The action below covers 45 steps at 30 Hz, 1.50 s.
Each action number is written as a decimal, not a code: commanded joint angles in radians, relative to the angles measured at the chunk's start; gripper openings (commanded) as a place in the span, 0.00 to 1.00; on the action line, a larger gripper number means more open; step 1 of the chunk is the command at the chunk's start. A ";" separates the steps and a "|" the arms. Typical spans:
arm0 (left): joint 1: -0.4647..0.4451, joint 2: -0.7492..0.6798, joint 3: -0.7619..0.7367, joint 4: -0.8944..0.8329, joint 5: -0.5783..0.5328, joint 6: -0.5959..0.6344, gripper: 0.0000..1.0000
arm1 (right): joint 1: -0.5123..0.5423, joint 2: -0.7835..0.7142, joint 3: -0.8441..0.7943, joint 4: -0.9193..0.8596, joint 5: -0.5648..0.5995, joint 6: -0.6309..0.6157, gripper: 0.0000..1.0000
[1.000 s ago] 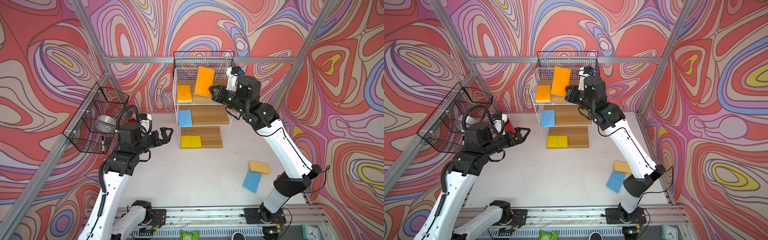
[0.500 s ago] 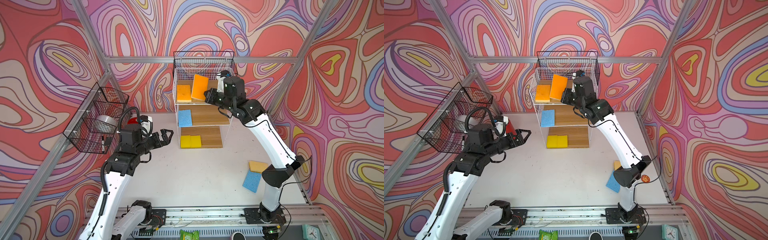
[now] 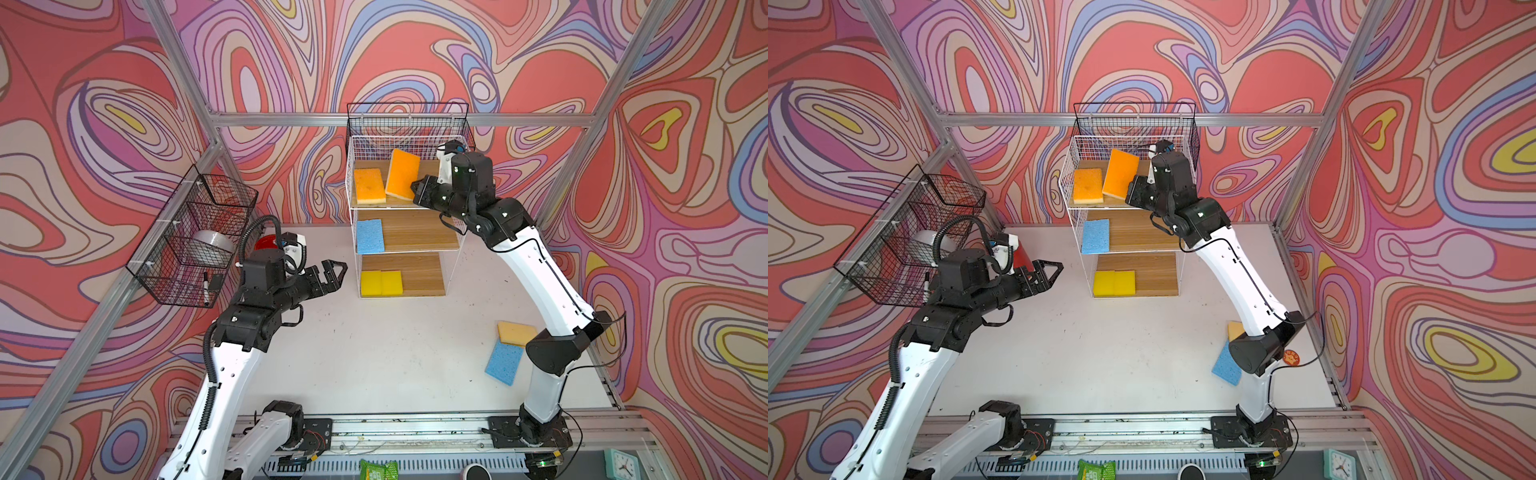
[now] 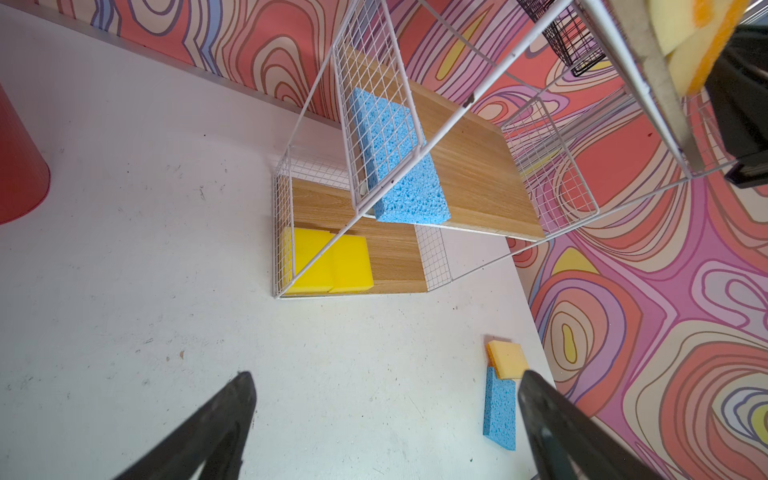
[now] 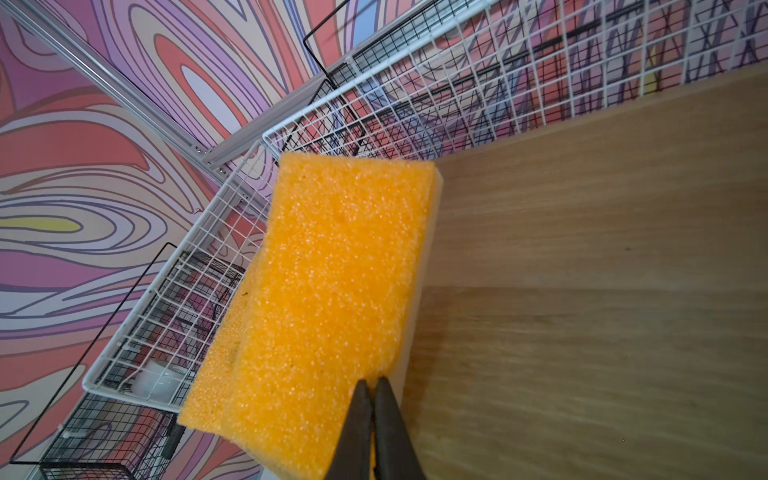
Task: Place and organize the cleaning sponges onto the shelf
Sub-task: 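Lower the orange sponge onto the top tier beside the first orange sponge, then press the orange sponge flat against the first one with the right gripper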
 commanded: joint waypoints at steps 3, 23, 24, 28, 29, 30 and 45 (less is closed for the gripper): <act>0.009 -0.012 -0.004 0.012 0.005 0.005 1.00 | -0.078 -0.124 -0.158 0.152 -0.122 0.093 0.00; 0.009 -0.020 -0.023 0.017 0.008 -0.009 1.00 | -0.046 0.034 0.151 -0.166 -0.091 -0.037 0.00; 0.010 -0.021 -0.024 0.017 0.008 -0.009 1.00 | -0.040 0.043 0.166 -0.177 -0.084 -0.038 0.00; 0.009 -0.028 -0.028 0.013 0.007 -0.008 1.00 | -0.028 0.062 0.175 -0.179 -0.066 -0.037 0.00; 0.009 -0.029 -0.027 0.011 0.006 -0.007 1.00 | -0.026 0.069 0.179 -0.181 -0.067 -0.037 0.00; 0.009 -0.029 -0.028 0.010 0.006 -0.005 1.00 | -0.024 0.076 0.188 -0.186 -0.065 -0.035 0.00; 0.009 -0.035 -0.032 0.008 0.005 0.000 1.00 | -0.001 0.120 0.195 -0.137 -0.128 0.000 0.00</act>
